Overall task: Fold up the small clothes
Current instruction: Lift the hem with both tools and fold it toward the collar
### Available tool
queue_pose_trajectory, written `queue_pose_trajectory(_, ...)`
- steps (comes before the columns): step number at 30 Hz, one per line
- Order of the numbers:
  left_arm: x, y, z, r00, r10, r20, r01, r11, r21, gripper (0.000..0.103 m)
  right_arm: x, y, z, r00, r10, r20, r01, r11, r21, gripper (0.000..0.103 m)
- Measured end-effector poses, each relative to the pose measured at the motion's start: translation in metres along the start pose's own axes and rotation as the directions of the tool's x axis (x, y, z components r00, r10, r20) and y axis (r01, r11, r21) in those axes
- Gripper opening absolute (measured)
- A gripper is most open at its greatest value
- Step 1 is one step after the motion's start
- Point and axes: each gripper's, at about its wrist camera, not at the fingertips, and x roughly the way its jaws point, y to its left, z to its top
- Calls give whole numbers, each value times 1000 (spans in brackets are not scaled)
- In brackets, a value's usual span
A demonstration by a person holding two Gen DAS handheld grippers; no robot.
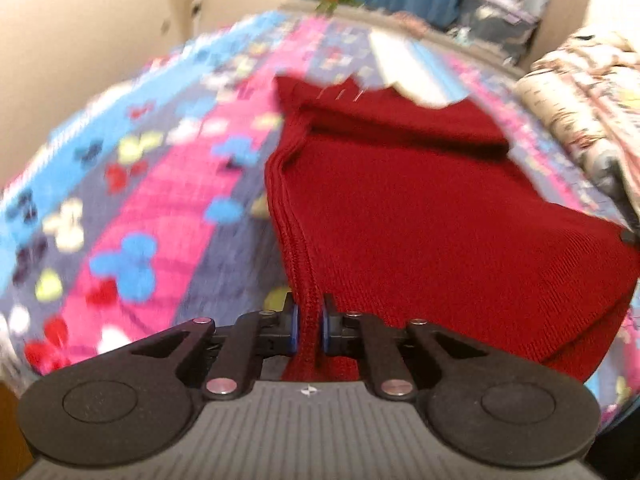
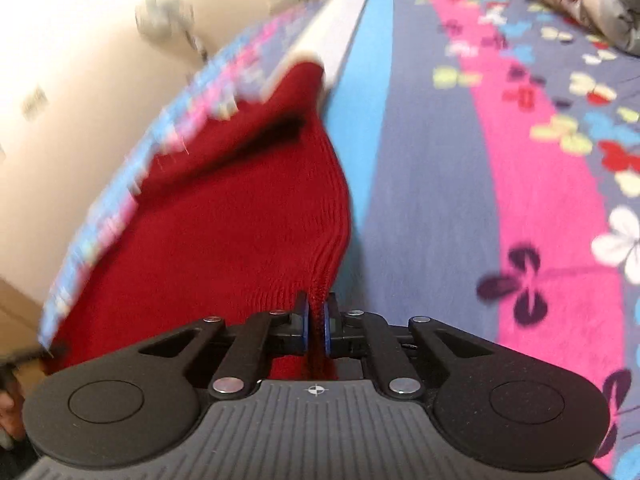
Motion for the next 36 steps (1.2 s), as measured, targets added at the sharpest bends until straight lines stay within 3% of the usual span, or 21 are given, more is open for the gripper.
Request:
queue_pose_trajectory(6,-77,-11,17,984,-96,148,93,995,24,9,-65,23,2,990,77,122,-71,996,-56,4)
queue_pose_trajectory(10,-133,-15,13,965,-197,171,194,980,35,8,-114,13,-9,977,97,192,-96,995,-14,3)
queue_pose_trajectory(15,-179,1,10,933,-292,211,299,954,-4,9,-178,3,-33,941,149,306,-159,987,10,3)
queue_pose_trajectory(18,-148,17,28,942,-270,200,285,957,-53,9,-170,-11,-20,942,121,312,-139,990,37,3)
queue_pose_trajectory(21,-81,32,57,961,-233,148,249,963,-102,9,-118,-23,13,965,59,256,-82,993,79,2)
queue_pose_trajectory(25,25,54,88,985,-166,48,172,974,-150,9,-24,-42,51,987,-70,147,55,993,103,1)
queue_pose_trajectory(27,69,71,83,993,-118,-8,114,971,-210,9,12,-55,54,978,-177,110,161,978,136,0)
queue_pose_trajectory(28,88,80,78,991,-104,-79,80,962,-262,11,24,-63,51,975,-201,100,186,973,136,0)
queue_pose_trajectory(29,98,87,78,986,-117,-123,71,943,-327,11,34,-72,46,972,-219,82,205,967,152,0)
queue_pose_trajectory(30,96,92,81,986,-143,-85,103,927,-360,15,44,-81,41,970,-240,39,228,954,193,0)
queue_pose_trajectory(31,94,92,84,987,-151,-59,121,930,-348,16,51,-89,39,969,-248,3,241,943,231,0)
queue_pose_trajectory(33,92,93,85,989,-140,-49,118,940,-320,17,52,-91,41,977,-210,29,198,952,233,0)
queue_pose_trajectory(36,87,108,81,982,-190,-16,170,909,-379,18,46,-81,45,985,-141,103,119,973,197,3)
